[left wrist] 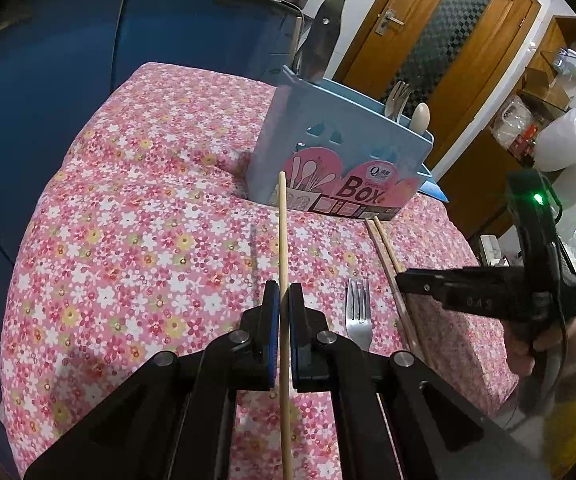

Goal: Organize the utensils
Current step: 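Close the right tool on the other wooden chopstick while the left tool holds its chopstick, then lift and carry both chopsticks over the blue holder with both tools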

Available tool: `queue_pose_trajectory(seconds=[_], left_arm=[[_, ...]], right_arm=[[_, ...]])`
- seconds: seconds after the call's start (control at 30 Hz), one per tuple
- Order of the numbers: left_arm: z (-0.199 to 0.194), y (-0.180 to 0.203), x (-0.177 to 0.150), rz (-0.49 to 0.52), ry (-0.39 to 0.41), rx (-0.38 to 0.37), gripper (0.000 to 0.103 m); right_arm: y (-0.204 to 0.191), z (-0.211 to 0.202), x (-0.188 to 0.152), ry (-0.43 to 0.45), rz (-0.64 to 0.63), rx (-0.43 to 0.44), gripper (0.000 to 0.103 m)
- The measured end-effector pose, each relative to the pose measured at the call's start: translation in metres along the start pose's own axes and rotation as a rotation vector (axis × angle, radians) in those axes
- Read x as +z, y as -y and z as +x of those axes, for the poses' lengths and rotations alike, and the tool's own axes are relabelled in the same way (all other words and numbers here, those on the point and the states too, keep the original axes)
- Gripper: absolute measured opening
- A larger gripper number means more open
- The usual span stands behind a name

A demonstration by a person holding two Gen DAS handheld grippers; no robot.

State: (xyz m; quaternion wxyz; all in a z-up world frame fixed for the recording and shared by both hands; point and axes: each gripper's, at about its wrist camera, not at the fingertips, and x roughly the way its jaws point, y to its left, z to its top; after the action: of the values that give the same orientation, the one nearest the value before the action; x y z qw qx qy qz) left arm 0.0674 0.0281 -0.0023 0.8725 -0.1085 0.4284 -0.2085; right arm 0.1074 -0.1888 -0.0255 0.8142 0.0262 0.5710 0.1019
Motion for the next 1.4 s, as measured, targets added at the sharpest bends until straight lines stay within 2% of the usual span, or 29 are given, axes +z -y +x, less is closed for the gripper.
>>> queue_pose_trajectory(seconds=[0.07,0.13,0.27,0.5,0.7,0.93,1.17,1.4], left_arm=[[0.000,0.002,0.000,0.003,0.003,-0.004,0.002],[0.000,0.003,0.000,0.006,0.006,-0.008,0.002],[-0.001,0.008,-0.001,0.015,0.010,-0.020,0.002],[-0.014,0.023,-0.001,0.050,0.056,-0.042,0.002],[-0.031,0.044,0.009,0.100,0.151,-0.049,0.002],[-0.036,0.066,0.038,0.135,0.252,-0.061,0.002],[-0.029,0.080,0.080,0.162,0.332,-0.083,0.002],[-0.023,0.089,0.121,0.185,0.451,-0.030,0.002]], right_arm=[[0.000,0.002,0.003,-0.012,-0.008,-0.001,0.011],[-0.001,0.004,0.006,-0.016,-0.010,0.010,0.010],[0.009,-0.001,-0.002,0.025,0.026,0.073,0.007],[0.024,-0.036,-0.035,0.203,0.075,0.148,0.006],[0.024,-0.078,-0.045,0.391,0.073,0.180,0.006],[0.022,-0.117,-0.035,0.601,0.056,0.188,0.006],[0.024,-0.132,-0.020,0.716,0.030,0.167,0.006],[0.029,-0.136,0.005,0.801,0.018,0.162,0.006]])
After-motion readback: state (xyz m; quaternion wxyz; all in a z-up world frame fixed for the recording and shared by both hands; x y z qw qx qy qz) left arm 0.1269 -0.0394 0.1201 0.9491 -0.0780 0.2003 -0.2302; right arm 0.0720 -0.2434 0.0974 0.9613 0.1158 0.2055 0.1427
